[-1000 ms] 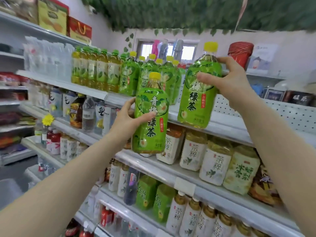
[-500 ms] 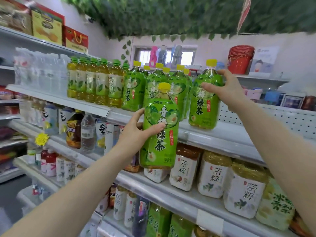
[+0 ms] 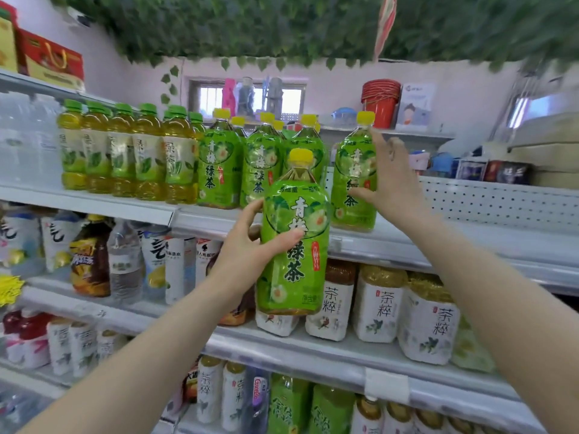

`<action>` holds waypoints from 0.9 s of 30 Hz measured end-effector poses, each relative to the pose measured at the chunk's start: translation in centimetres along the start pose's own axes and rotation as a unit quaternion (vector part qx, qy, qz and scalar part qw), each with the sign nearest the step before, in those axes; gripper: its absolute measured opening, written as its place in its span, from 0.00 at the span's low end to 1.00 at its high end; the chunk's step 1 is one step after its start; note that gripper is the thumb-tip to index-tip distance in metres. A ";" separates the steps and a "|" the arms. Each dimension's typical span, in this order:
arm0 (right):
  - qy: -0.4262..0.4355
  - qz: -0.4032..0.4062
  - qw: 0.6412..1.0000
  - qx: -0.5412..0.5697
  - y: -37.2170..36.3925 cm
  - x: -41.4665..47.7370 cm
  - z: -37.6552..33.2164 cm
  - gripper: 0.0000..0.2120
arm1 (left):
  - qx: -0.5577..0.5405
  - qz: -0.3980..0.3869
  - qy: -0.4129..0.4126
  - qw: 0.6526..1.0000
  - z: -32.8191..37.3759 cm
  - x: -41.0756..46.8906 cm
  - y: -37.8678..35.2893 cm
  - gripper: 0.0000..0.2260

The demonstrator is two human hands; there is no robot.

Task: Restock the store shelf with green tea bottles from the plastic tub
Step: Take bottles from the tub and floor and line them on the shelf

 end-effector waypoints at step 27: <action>-0.027 -0.030 0.999 -0.030 -5.7 4.5 1.0 0.38 | 0.018 0.005 -0.031 0.999 0.4 4.3 0.7 0.34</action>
Point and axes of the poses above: each hand's wrist, its own x-axis towards the middle knuckle, its own y-axis out of the back of the hand, z = x × y, the point moved 4 cm from there along x, towards the middle knuckle, and after that the axes turned 3 degrees about -x, right-handed, at the moved point
